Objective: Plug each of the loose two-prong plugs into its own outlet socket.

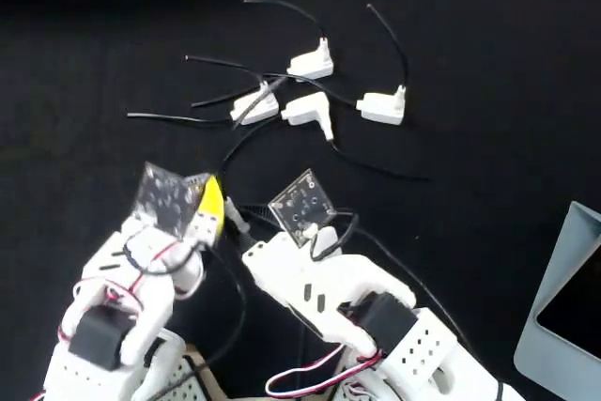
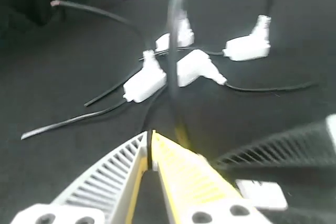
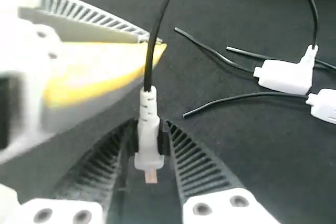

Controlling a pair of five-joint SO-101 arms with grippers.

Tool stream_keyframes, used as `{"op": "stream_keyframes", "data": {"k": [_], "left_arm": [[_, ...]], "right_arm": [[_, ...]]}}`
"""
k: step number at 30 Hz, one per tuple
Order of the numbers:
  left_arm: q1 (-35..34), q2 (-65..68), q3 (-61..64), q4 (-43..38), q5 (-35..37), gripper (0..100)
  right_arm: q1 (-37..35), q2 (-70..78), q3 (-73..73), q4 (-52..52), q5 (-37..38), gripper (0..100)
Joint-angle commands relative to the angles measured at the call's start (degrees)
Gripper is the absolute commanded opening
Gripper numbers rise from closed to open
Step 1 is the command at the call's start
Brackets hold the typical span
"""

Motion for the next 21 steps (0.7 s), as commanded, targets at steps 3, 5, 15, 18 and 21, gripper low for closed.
{"op": "stream_keyframes", "data": {"k": [3,5,15,18,21], "left_arm": [[6.5,-8.0,0.2,5.9,-4.9,3],[8.0,-9.3,0.7,7.6,-6.4,3],[9.3,-8.5,1.0,8.0,-12.9,3],[9.0,-8.5,1.1,8.2,-14.4,3],[5.1,-8.9,-0.7,8.0,-14.6,3]], "right_arm": [[-0.8,-0.5,-0.7,1.4,-0.1,1.1],[-0.8,-0.7,-1.2,3.0,-0.1,1.1],[-1.1,-0.4,-1.2,4.3,-0.1,1.1],[-1.1,-0.4,-1.1,4.4,-0.1,1.1],[-0.7,-0.7,-1.4,5.0,-0.1,1.1]]}}
